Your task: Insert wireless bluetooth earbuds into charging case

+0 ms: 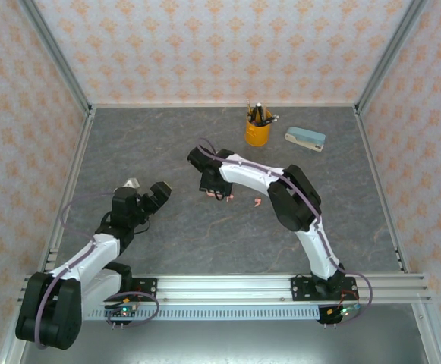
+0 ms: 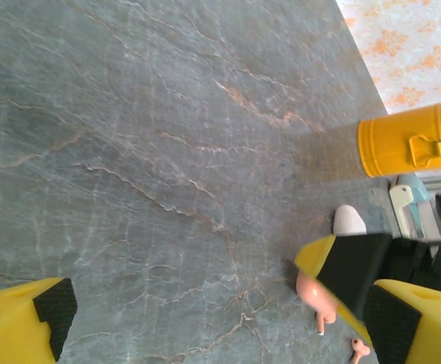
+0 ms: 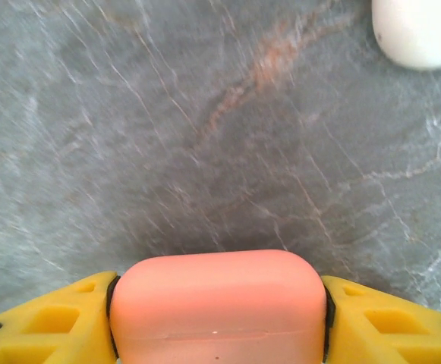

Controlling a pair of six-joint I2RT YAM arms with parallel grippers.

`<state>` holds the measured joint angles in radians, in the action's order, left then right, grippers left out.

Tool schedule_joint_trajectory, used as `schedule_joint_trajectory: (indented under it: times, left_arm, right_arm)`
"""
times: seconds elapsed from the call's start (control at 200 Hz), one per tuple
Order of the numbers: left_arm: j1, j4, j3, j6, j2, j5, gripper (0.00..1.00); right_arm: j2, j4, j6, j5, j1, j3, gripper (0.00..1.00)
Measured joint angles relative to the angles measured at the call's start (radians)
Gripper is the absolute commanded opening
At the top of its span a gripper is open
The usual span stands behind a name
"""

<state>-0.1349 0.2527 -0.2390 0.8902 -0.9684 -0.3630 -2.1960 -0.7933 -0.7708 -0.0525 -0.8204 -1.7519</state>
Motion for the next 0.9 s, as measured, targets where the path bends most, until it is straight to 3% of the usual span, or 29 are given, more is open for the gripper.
schedule_joint_trajectory:
  times: [0.33, 0.621, 0.901]
  left_arm:
    - [-0.086, 0.232, 0.03, -0.006, -0.047, -0.008, 1.0]
    - [-0.193, 0.425, 0.035, -0.031, -0.22, 0.013, 1.0]
    - [-0.257, 0.62, 0.014, -0.051, -0.427, 0.058, 0.9]
  right_arm:
    - [0.0, 0.035, -0.04, -0.038, 0.026, -0.093, 0.58]
    - [0.0, 0.05, -0.077, -0.088, 0.032, -0.131, 0.58]
    - [0.0, 0.06, -0.105, -0.124, 0.039, -0.171, 0.57]
